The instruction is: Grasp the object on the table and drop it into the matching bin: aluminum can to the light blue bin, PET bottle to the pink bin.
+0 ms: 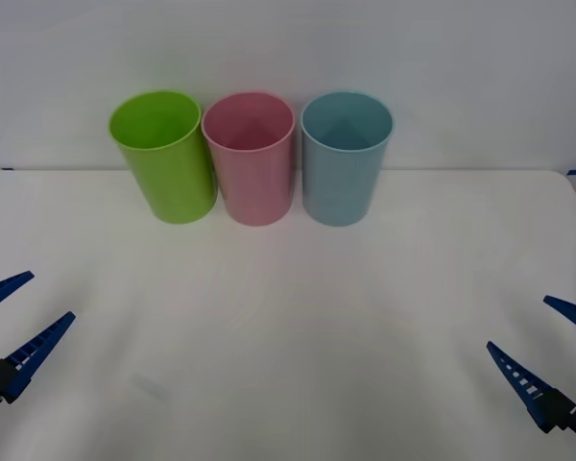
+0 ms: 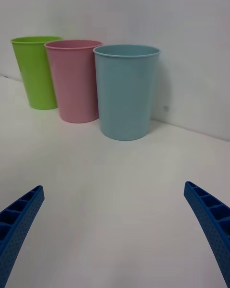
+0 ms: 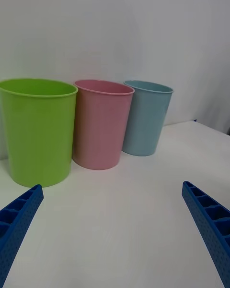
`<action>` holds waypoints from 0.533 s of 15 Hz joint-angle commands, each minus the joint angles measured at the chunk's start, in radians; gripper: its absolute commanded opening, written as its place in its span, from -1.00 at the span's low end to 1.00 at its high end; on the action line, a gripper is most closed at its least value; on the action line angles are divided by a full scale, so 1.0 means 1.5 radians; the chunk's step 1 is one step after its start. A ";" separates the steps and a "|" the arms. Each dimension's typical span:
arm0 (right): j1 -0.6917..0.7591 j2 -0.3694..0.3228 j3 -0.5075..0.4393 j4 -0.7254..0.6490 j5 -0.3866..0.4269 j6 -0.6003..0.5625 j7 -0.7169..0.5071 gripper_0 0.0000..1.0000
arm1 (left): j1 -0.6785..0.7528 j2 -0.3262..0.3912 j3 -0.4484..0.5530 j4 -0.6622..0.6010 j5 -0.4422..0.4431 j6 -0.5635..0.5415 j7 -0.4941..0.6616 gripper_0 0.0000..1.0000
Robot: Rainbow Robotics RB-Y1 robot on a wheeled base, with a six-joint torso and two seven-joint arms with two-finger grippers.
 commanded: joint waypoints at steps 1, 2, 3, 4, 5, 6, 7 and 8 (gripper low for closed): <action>0.008 0.000 -0.003 0.022 -0.012 0.000 0.003 1.00 | 0.000 0.000 0.000 0.000 0.000 0.000 0.000 1.00; 0.008 0.000 -0.003 0.025 -0.012 0.000 0.005 1.00 | 0.000 0.000 0.000 0.000 0.000 0.000 0.000 1.00; 0.011 0.000 -0.003 0.025 -0.012 0.000 0.006 1.00 | 0.000 0.000 0.000 0.000 0.000 0.000 0.000 1.00; 0.013 0.000 -0.003 0.025 -0.012 0.000 0.006 1.00 | 0.000 0.000 0.000 0.000 0.000 0.000 0.000 1.00; 0.017 0.000 -0.003 0.025 -0.012 0.000 0.006 1.00 | 0.000 0.000 0.000 0.000 0.000 0.000 0.000 1.00; 0.018 0.000 -0.003 0.025 -0.012 0.000 0.006 1.00 | 0.000 0.000 0.000 0.000 0.000 0.000 0.000 1.00; 0.019 0.001 -0.003 0.025 -0.012 0.000 0.006 1.00 | 0.000 0.000 0.000 0.000 0.000 0.000 0.000 1.00; 0.019 0.000 -0.001 0.025 -0.012 0.000 0.006 1.00 | 0.000 0.000 0.000 0.000 0.000 0.000 0.000 1.00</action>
